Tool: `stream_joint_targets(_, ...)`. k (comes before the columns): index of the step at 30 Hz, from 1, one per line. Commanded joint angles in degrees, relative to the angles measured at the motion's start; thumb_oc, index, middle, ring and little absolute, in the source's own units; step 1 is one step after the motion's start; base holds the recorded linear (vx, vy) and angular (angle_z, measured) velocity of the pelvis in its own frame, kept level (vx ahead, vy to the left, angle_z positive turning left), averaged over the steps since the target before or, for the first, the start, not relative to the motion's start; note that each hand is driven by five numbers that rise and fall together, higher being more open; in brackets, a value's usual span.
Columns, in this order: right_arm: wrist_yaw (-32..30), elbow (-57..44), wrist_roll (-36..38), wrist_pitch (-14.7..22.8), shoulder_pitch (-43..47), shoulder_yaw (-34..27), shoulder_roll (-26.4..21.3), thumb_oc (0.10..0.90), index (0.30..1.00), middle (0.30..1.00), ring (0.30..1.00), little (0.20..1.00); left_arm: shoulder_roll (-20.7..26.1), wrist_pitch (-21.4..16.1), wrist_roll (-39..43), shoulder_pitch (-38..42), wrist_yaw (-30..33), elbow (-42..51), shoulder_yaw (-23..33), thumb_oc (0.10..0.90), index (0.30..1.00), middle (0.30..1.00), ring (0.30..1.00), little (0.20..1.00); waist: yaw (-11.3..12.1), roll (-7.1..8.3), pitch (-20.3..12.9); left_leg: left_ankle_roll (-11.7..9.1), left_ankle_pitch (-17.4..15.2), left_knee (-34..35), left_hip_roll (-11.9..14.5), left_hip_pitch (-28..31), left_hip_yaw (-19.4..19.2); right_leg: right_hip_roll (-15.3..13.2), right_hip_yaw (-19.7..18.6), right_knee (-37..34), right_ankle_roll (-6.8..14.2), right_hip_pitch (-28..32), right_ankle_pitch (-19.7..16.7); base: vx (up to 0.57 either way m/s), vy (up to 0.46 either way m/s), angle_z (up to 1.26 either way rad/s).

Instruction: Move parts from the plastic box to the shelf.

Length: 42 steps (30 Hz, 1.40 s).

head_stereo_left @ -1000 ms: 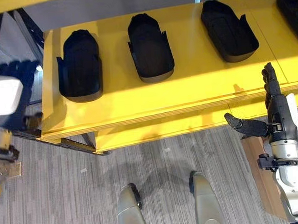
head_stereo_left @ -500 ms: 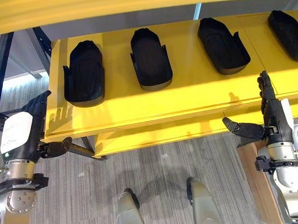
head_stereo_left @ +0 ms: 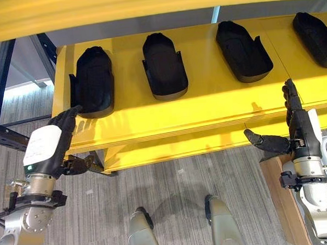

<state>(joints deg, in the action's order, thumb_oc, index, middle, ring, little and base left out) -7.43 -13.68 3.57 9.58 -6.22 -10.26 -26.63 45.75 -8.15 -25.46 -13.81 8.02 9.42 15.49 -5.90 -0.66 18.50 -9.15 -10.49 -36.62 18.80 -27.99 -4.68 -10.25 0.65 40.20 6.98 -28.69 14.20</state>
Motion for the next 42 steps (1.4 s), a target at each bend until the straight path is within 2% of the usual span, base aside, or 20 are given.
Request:
stream_joint_targets(1, -1.50, -6.42, 1.86, 5.21, 4.01, -4.44, -1.26, 0.900, 1.000, 1.000, 1.000, 1.000, 2.72, -1.96, -1.73, 4.82, 1.90, 1.53, 1.59, 0.900, 1.000, 1.000, 1.000, 1.000, -0.59, -0.43, -3.08, 1.63, 2.57, 4.81, 3.28, 2.59, 0.04, -3.25, -0.64, -5.12, -0.16, 4.35, -2.01, 0.00, 0.000, 0.00)
stream_joint_targets(18, -1.62, -6.25, 1.94, 5.25, 3.54, -4.63, -0.88, 0.900, 1.000, 1.000, 1.000, 1.000, 2.15, -1.34, -2.59, 7.61, 0.75, -1.33, -1.95, 0.900, 1.000, 1.000, 1.000, 1.000, -1.04, -0.22, -3.16, 1.55, 2.69, 4.62, 3.32, 2.62, -0.15, -3.12, -1.02, -4.67, -0.23, 3.94, -1.98, 0.00, 0.000, 0.00)
stream_joint_targets(21, -1.45, -5.99, 2.22, 4.99, 3.75, -3.64, -0.60, 0.900, 1.000, 1.000, 1.000, 1.000, -1.32, -2.14, 3.03, 8.07, 0.64, -1.23, -3.00, 0.900, 1.000, 1.000, 1.000, 1.000, -1.00, -0.36, -3.45, 1.42, 4.31, 7.55, 3.19, 4.14, -0.23, -2.82, -0.95, -5.64, -0.36, 4.87, -2.14, 0.01, -0.027, 0.00)
stream_joint_targets(25, -1.45, -5.99, 2.22, 4.99, 3.76, -3.63, -0.61, 0.900, 1.000, 1.000, 1.000, 1.000, -1.33, -2.13, 3.03, 8.06, 0.63, -1.21, -2.99, 0.900, 1.000, 1.000, 1.000, 1.000, -1.01, -0.36, -3.41, 1.41, 4.34, 7.61, 3.18, 4.22, -0.25, -2.82, -0.95, -5.68, -0.37, 4.93, -2.15, 0.01, -0.017, 0.00)
stream_joint_targets(26, -0.98, -5.48, 3.05, 4.99, 4.52, -2.52, -0.40, 0.900, 1.000, 1.000, 1.000, 1.000, -5.34, -3.63, 11.76, 6.69, 0.13, -1.17, -3.47, 0.900, 1.000, 1.000, 1.000, 1.000, -0.66, -0.74, -4.13, 1.48, 6.44, 11.51, 3.52, 6.05, -0.28, -2.16, -0.72, -7.05, -0.57, 6.28, -2.17, 0.04, -0.106, 0.01)
stream_joint_targets(27, -0.84, -5.25, 3.30, 5.06, 4.78, -1.86, -0.48, 0.900, 1.000, 1.000, 1.000, 1.000, -7.34, -4.05, 16.45, 6.44, 0.56, -1.45, -4.14, 0.900, 1.000, 1.000, 1.000, 1.000, -0.69, -0.88, -4.28, 1.49, 7.66, 13.36, 3.77, 7.13, -0.48, -1.86, -0.41, -7.57, -0.68, 6.87, -2.24, 0.09, -0.201, -0.01)
stream_joint_targets(28, -0.28, -4.19, 3.96, 5.42, 5.56, 0.07, -0.82, 0.900, 1.000, 1.000, 1.000, 1.000, -11.62, -5.43, 27.02, 4.22, -1.00, -1.97, -5.48, 0.900, 1.000, 1.000, 1.000, 1.000, -0.37, -1.58, -5.26, 1.61, 11.10, 19.59, 4.55, 10.73, -1.01, -0.74, 0.30, -8.44, -1.19, 8.42, -1.64, 0.07, -0.182, -0.04)
stream_joint_targets(29, 0.04, -3.76, 4.28, 5.53, 6.04, 1.25, -0.91, 0.900, 1.000, 1.000, 1.000, 1.000, -13.37, -5.62, 31.24, 3.28, -1.88, -1.82, -5.72, 0.900, 1.000, 1.000, 1.000, 1.000, -0.15, -1.66, -5.37, 1.66, 12.68, 22.56, 4.95, 12.91, -1.39, -0.24, 0.52, -8.54, -1.56, 9.14, -1.34, 0.08, -0.189, -0.02)
stream_joint_targets(32, 1.08, -3.46, 4.50, 5.80, 6.31, 2.98, -1.50, 0.900, 1.000, 1.000, 1.000, 1.000, -16.12, -6.00, 37.09, 1.34, -3.91, -1.74, -5.97, 0.900, 1.000, 1.000, 1.000, 1.000, 0.32, -1.79, -6.22, 1.73, 15.86, 27.84, 5.76, 16.99, -2.55, 1.31, 0.73, -8.20, -2.54, 10.51, 0.33, 0.04, -0.159, -0.05)
stream_joint_targets(33, 1.65, -3.44, 4.62, 5.99, 6.01, 3.22, -1.90, 0.900, 1.000, 1.000, 1.000, 1.000, -17.03, -6.11, 38.09, 0.64, -3.94, -0.91, -5.84, 0.900, 1.000, 1.000, 1.000, 1.000, 0.76, -2.02, -6.61, 1.17, 19.23, 30.29, 6.28, 18.48, -2.69, 2.24, 1.46, -7.75, -3.15, 10.96, 1.12, 0.02, -0.207, -0.10)
stream_joint_targets(34, 2.08, -3.53, 4.79, 6.06, 5.77, 3.45, -2.03, 0.900, 1.000, 1.000, 1.000, 1.000, -17.81, -6.11, 39.30, 0.22, -4.46, -0.81, -6.09, 0.900, 1.000, 1.000, 1.000, 1.000, 0.92, -1.99, -7.00, 1.05, 20.48, 31.57, 6.59, 19.06, -2.80, 2.99, 1.72, -7.63, -3.60, 11.19, 1.90, 0.03, -0.248, -0.14)
stream_joint_targets(35, 2.86, -3.64, 5.35, 6.23, 5.48, 3.80, -2.25, 0.900, 1.000, 1.000, 1.000, 1.000, -18.31, -6.26, 40.63, -0.41, -5.13, -0.42, -5.95, 0.900, 1.000, 1.000, 1.000, 1.000, 1.20, -2.19, -7.60, 0.60, 23.91, 33.74, 7.46, 19.99, -2.84, 4.07, 2.39, -7.66, -4.41, 11.79, 2.67, 0.01, -0.255, -0.11)
stream_joint_targets(37, 4.10, -3.91, 5.97, 6.33, 4.81, 4.12, -2.54, 0.900, 1.000, 1.000, 1.000, 1.000, -19.51, -6.09, 42.38, -0.79, -6.07, -0.48, -6.43, 0.900, 1.000, 1.000, 1.000, 1.000, 1.78, -2.28, -8.22, 0.03, 29.18, 35.10, 8.21, 20.35, -2.36, 5.55, 3.45, -8.28, -5.51, 12.60, 3.22, -0.01, -0.220, -0.01)
stream_joint_targets(38, 4.12, -3.92, 5.98, 6.33, 4.78, 4.10, -2.56, 0.900, 1.000, 1.000, 1.000, 1.000, -19.51, -6.10, 42.40, -0.79, -6.08, -0.49, -6.45, 0.900, 1.000, 1.000, 1.000, 1.000, 1.76, -2.38, -8.21, -0.03, 29.36, 35.34, 8.30, 20.46, -2.32, 5.64, 3.54, -8.38, -5.56, 12.69, 3.18, -0.02, -0.238, 0.12)
stream_joint_targets(39, 4.40, -3.66, 6.27, 6.37, 3.70, 3.79, -2.88, 0.900, 1.000, 1.000, 1.000, 1.000, -20.09, -6.16, 43.67, -0.40, -6.62, -0.36, -7.21, 0.900, 1.000, 1.000, 1.000, 1.000, 2.01, -2.61, -8.73, -1.16, 34.43, 37.22, 8.68, 20.03, -2.84, 6.75, 5.05, -9.99, -6.43, 13.87, 3.65, -0.01, -0.243, 0.23)
stream_joint_targets(40, 4.38, -3.58, 6.39, 6.46, 3.35, 3.63, -2.87, 0.900, 1.000, 1.000, 1.000, 1.000, -20.42, -6.18, 44.79, 0.22, -6.74, -0.97, -8.04, 0.900, 1.000, 1.000, 1.000, 1.000, 1.83, -2.33, -8.83, -1.58, 36.45, 37.54, 8.86, 19.62, -4.81, 6.72, 6.18, -10.85, -6.98, 14.75, 3.42, -0.03, -0.334, 0.26)
stream_joint_targets(41, 4.19, -3.59, 6.26, 6.46, 2.87, 3.33, -2.91, 0.900, 1.000, 1.000, 1.000, 1.000, -20.86, -6.20, 46.26, 0.95, -7.47, -1.66, -8.68, 0.900, 1.000, 1.000, 1.000, 1.000, 1.69, -2.06, -8.85, -1.57, 36.84, 37.49, 8.62, 19.23, -6.16, 6.70, 7.42, -12.99, -7.21, 15.99, 2.93, -0.01, -0.253, 0.37)
stream_joint_targets(42, 4.37, -3.52, 6.41, 6.32, 2.44, 3.41, -2.66, 0.900, 1.000, 1.000, 1.000, 1.000, -20.99, -6.38, 45.98, 0.88, -7.59, -1.56, -8.78, 0.900, 1.000, 1.000, 1.000, 1.000, 1.90, -1.77, -9.10, -1.14, 35.64, 36.93, 7.31, 19.38, -5.40, 6.84, 7.33, -14.83, -7.07, 16.78, 2.08, -0.01, -0.186, 0.52)
